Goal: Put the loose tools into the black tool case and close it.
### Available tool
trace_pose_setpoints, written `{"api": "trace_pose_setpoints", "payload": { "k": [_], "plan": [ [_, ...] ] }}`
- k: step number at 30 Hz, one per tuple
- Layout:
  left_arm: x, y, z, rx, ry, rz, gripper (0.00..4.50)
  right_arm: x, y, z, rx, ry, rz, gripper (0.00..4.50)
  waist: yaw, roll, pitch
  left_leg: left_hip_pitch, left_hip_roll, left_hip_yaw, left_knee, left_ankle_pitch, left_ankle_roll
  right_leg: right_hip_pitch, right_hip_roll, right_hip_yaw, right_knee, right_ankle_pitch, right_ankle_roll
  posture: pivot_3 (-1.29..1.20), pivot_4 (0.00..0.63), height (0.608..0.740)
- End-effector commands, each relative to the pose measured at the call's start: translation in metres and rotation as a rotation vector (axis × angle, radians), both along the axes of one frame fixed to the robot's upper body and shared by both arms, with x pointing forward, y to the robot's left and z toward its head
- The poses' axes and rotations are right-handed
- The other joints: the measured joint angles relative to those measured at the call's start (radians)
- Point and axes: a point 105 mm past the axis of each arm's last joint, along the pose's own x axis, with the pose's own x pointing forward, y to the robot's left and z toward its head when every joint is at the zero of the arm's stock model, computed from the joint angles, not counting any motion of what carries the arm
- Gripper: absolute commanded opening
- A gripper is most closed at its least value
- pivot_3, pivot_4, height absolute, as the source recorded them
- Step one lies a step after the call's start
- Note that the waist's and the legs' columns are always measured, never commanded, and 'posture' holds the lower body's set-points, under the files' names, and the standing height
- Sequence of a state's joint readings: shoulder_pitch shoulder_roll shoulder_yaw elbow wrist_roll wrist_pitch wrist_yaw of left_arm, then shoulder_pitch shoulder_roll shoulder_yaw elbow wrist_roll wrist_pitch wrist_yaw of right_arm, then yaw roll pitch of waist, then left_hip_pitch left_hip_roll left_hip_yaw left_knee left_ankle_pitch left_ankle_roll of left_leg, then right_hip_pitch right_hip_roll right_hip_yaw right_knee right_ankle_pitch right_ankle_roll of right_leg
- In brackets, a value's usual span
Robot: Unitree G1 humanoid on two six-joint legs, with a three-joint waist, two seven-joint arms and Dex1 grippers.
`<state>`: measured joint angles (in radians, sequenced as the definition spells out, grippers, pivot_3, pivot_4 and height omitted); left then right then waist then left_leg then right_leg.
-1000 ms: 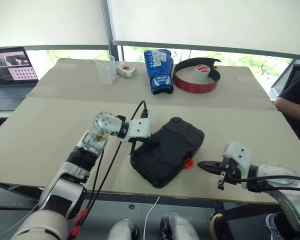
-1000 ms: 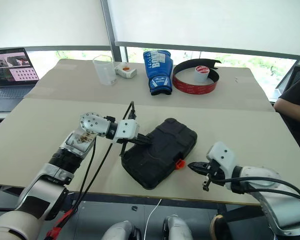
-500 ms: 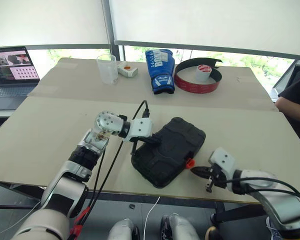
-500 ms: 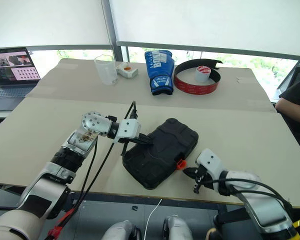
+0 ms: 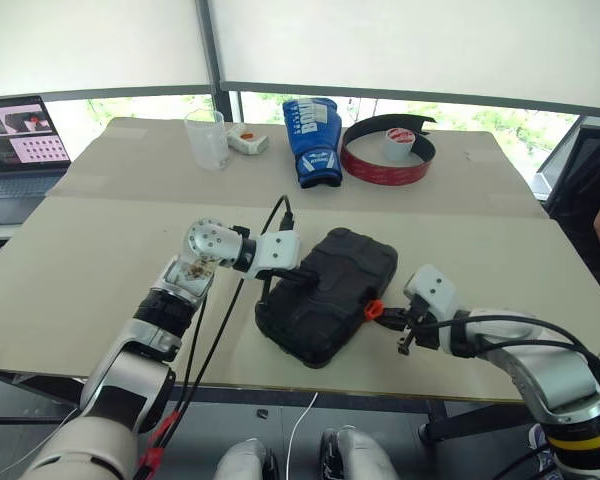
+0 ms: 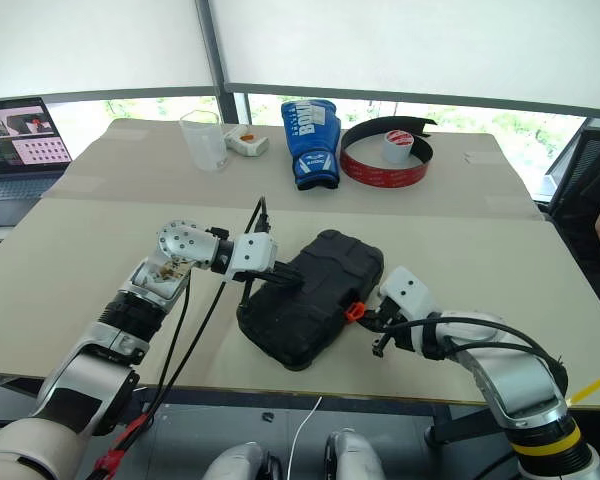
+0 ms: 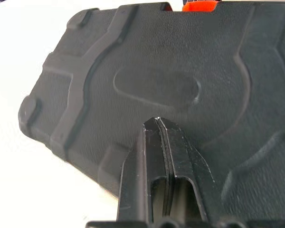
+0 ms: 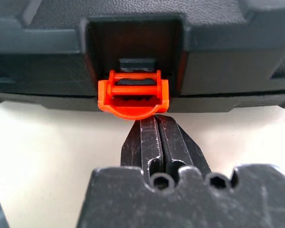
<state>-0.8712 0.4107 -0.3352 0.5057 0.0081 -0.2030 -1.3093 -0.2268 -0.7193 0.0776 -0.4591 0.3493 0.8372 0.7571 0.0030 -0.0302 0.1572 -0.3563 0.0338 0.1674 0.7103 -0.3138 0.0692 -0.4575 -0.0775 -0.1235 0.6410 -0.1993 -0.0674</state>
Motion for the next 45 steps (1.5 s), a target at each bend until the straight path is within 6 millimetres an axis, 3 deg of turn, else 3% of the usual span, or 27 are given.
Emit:
{"api": "trace_pose_setpoints", "payload": {
  "k": [1, 6, 17, 26, 35, 45],
  "plan": [
    [-0.011, -0.005, -0.036, 0.102, 0.075, -0.039, 0.0, -0.006, 0.026, 0.035, 0.064, -0.139, 0.125, 0.03, -0.001, 0.0, 0.0, 0.0, 0.0, 0.0, 0.0, 0.001, -0.001, 0.0, 0.0, 0.0, 0.0, 0.0, 0.0, 0.0, 0.15, 0.727],
    [-0.018, -0.011, -0.042, 0.124, 0.07, -0.084, 0.0, -0.003, 0.021, 0.035, 0.031, -0.139, 0.117, 0.03, -0.002, 0.0, 0.0, 0.0, 0.0, 0.0, -0.001, 0.001, -0.002, -0.001, 0.0, 0.0, 0.0, 0.0, 0.0, 0.0, 0.15, 0.727],
    [-0.031, -0.024, -0.063, 0.205, 0.052, -0.187, 0.0, -0.013, -0.001, 0.007, -0.056, -0.055, 0.075, 0.03, 0.01, 0.005, -0.006, 0.001, 0.0, 0.0, -0.001, -0.001, 0.001, 0.001, 0.0, 0.0, -0.002, -0.001, 0.0, 0.0, 0.15, 0.727],
    [-0.031, -0.029, -0.068, 0.228, 0.041, -0.222, 0.0, -0.012, 0.003, 0.015, -0.05, -0.085, 0.084, 0.03, 0.011, 0.009, -0.011, 0.001, -0.001, 0.0, 0.0, -0.004, 0.005, 0.003, -0.001, 0.0, -0.004, -0.001, 0.002, 0.0, 0.15, 0.727],
    [-0.031, -0.031, -0.072, 0.226, 0.046, -0.23, 0.0, -0.012, -0.005, 0.022, -0.079, -0.098, 0.085, 0.03, 0.016, 0.011, -0.019, 0.001, -0.001, -0.001, -0.001, -0.007, 0.011, 0.004, -0.001, -0.001, -0.009, 0.001, 0.004, 0.0, 0.15, 0.727],
    [-0.033, -0.032, -0.074, 0.22, 0.054, -0.228, 0.0, -0.003, 0.013, 0.03, -0.062, -0.143, 0.131, 0.03, 0.005, 0.011, -0.021, 0.001, 0.0, 0.0, -0.001, -0.008, 0.013, 0.005, -0.001, 0.0, -0.011, 0.003, 0.007, 0.0, 0.15, 0.727]
  ]
}}
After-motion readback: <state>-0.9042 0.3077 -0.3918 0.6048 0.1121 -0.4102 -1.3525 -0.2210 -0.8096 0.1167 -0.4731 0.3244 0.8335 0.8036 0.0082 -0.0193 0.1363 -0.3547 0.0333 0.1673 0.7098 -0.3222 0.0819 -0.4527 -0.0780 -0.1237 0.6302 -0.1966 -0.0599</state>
